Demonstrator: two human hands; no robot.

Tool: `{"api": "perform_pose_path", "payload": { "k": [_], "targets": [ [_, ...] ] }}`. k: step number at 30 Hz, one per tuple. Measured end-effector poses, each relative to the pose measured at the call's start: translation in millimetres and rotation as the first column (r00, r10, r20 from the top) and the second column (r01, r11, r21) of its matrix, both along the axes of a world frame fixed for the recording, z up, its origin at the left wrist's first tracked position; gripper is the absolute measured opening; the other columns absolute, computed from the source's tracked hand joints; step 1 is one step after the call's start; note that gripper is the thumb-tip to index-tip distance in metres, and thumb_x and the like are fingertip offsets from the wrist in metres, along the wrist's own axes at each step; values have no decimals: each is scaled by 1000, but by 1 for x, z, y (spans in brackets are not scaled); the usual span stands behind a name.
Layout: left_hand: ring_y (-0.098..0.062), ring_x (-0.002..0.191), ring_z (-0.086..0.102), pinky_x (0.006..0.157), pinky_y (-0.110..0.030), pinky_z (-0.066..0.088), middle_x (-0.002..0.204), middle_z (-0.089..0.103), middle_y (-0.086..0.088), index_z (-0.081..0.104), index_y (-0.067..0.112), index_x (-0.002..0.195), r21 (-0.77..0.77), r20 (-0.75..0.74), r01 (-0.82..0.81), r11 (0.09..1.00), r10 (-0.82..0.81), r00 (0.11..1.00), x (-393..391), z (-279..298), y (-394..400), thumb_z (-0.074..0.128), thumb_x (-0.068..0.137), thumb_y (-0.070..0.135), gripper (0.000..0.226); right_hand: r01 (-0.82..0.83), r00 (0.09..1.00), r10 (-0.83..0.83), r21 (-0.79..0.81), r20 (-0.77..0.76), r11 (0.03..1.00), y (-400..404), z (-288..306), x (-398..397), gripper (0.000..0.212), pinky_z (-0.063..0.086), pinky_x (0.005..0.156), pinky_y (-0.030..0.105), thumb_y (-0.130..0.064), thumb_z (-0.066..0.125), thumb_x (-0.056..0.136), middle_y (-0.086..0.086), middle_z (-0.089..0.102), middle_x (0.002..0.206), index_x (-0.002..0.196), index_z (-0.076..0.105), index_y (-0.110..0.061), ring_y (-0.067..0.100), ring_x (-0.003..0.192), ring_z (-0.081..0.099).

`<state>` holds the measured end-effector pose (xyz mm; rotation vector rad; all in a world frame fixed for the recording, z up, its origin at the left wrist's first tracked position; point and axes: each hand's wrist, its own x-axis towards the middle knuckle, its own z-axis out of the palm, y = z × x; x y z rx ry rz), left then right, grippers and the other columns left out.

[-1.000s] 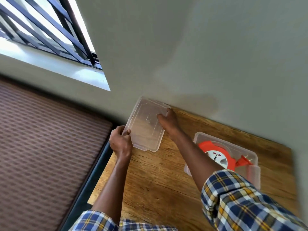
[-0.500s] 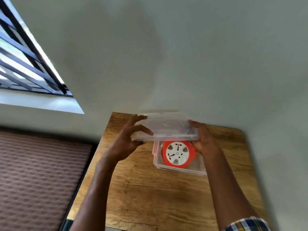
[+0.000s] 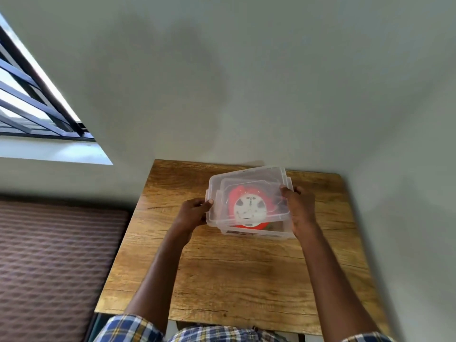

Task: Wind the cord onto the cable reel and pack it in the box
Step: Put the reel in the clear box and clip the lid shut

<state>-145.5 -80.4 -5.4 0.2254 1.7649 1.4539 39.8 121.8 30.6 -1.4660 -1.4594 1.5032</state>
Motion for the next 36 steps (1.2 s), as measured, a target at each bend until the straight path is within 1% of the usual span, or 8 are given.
{"api": "perform_pose_path", "payload": {
  "k": [5, 11, 15, 20, 25, 29, 32, 36],
  "targets": [
    [-36, 96, 78, 85, -47, 65, 102, 82, -17, 78, 3, 108, -55, -94, 92, 994, -97, 991, -1, -1, 5, 81, 95, 20, 21, -20, 940, -84, 300, 330, 954, 5, -2, 19, 29, 54, 63, 27, -32, 73, 89, 2, 76, 97, 111, 77, -14, 17, 76, 69],
    [-18, 68, 69, 61, -31, 58, 89, 78, -12, 74, 2, 100, -134, -168, 82, 988, -104, 980, 2, -1, 19, 85, 91, 20, 23, -33, 882, -100, 271, 461, 962, 2, -15, 35, 30, 51, 64, 25, -27, 72, 91, 7, 75, 108, 117, 74, -11, 23, 87, 70],
    [-20, 67, 67, 62, -35, 58, 81, 75, -10, 71, -2, 96, -143, -105, 33, 989, -48, 993, 1, -1, 23, 87, 89, 17, 26, -66, 848, -119, 327, 516, 943, -11, -13, 34, 39, 53, 81, 34, -18, 72, 93, 12, 71, 123, 130, 65, -9, 32, 107, 69],
    [-20, 67, 63, 64, -36, 56, 83, 73, -12, 69, 3, 91, -157, -60, 25, 987, -35, 998, -2, 0, 26, 89, 86, 18, 26, -478, 749, -20, 561, 662, 676, -27, 1, 3, 62, 48, 107, 51, -21, 74, 91, 8, 49, 154, 148, 49, -21, 31, 142, 45],
    [-20, 65, 58, 62, -33, 52, 81, 69, -11, 69, 4, 88, -172, -39, 34, 984, -41, 998, -5, 0, 28, 88, 87, 16, 23, -852, 490, 349, 354, 799, 386, -55, -10, -55, 60, 19, 120, 59, -32, 47, 106, -6, 14, 171, 159, 21, -42, 24, 158, 9],
    [-20, 68, 58, 64, -34, 51, 82, 71, -8, 71, 4, 95, -193, -49, 43, 980, -53, 997, -6, -3, 30, 88, 88, 19, 24, -874, 396, 333, 240, 856, 423, -58, -35, -61, 58, 4, 124, 59, -43, 30, 109, -10, -3, 173, 163, 9, -35, 22, 159, -4],
    [-20, 66, 59, 62, -33, 52, 80, 70, -8, 70, 4, 90, -205, -53, 33, 978, -45, 998, -6, -4, 31, 87, 88, 19, 23, -876, 403, 373, 236, 835, 420, -47, -35, -62, 61, 8, 122, 60, -45, 34, 108, -9, 5, 173, 163, 10, -33, 20, 159, 2],
    [-22, 65, 71, 56, -33, 59, 80, 76, -13, 71, 3, 85, -236, -27, -3, 972, -4, 1000, -2, -2, 36, 87, 88, 16, 21, -770, 485, 265, 262, 834, 582, -18, -42, -27, 62, 5, 122, 61, -48, 29, 108, -7, 10, 172, 163, 7, -30, 20, 159, 4]
  ]
}}
